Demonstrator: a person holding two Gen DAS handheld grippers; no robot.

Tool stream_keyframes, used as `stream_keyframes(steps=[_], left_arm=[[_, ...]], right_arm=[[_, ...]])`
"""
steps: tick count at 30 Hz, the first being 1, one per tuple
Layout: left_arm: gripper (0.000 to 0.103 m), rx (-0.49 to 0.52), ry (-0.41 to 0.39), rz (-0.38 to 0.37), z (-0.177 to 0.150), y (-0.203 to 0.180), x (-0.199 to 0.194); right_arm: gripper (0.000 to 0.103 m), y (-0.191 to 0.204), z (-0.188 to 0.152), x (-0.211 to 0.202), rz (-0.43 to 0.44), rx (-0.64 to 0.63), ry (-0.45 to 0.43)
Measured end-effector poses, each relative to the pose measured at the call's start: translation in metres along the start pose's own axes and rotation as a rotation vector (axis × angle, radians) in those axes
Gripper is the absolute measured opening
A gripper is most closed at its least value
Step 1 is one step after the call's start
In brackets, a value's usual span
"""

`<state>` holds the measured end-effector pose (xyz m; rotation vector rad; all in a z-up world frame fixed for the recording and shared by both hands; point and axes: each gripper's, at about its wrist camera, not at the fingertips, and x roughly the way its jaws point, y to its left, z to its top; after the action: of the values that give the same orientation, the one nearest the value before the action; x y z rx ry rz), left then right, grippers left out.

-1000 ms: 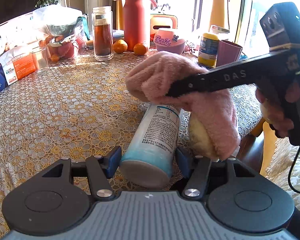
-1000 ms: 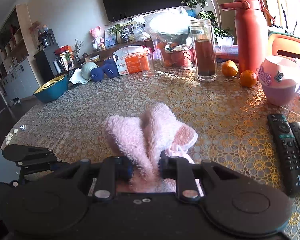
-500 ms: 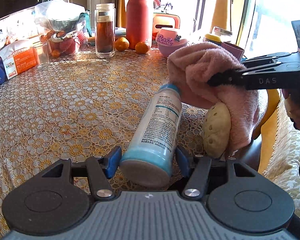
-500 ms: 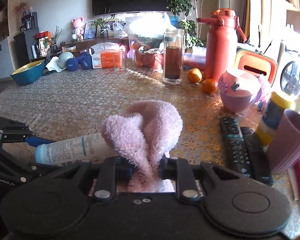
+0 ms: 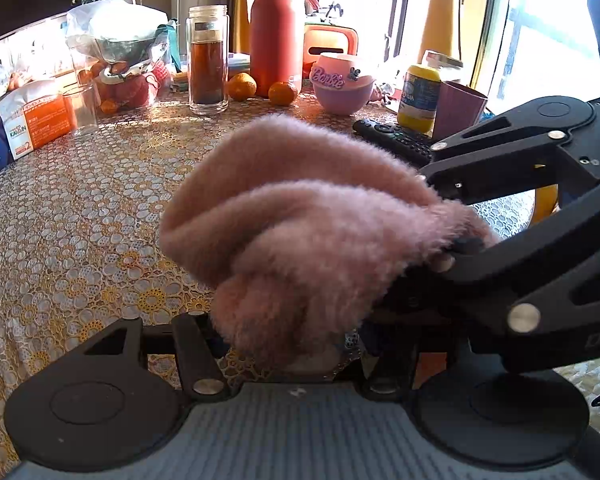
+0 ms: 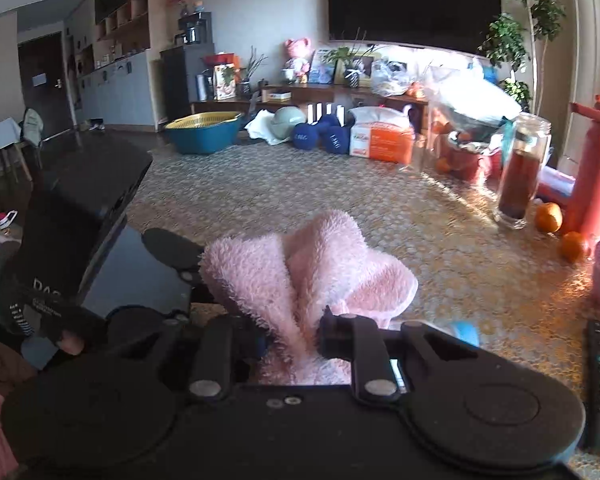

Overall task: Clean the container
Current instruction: 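Wipe the towel over the bottle end near the left gripper, right gripper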

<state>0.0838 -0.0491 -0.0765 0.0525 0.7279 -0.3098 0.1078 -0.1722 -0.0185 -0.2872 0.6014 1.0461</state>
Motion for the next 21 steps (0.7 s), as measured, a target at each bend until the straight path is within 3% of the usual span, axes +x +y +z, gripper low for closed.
stream_keyframes(steps=[6, 16, 21], left_arm=[[0.058, 0.009, -0.002, 0.004, 0.001, -0.003, 0.0], [0.059, 0.016, 0.004, 0.002, 0.003, 0.001, 0.001], [0.059, 0.1, -0.024, 0.044, 0.01, -0.003, 0.001]], right_arm=[[0.02, -0.02, -0.006, 0.015, 0.03, 0.086, 0.026], [0.02, -0.071, -0.007, 0.014, -0.132, 0.121, 0.023], [0.021, -0.095, -0.008, 0.018, -0.198, 0.141, 0.02]])
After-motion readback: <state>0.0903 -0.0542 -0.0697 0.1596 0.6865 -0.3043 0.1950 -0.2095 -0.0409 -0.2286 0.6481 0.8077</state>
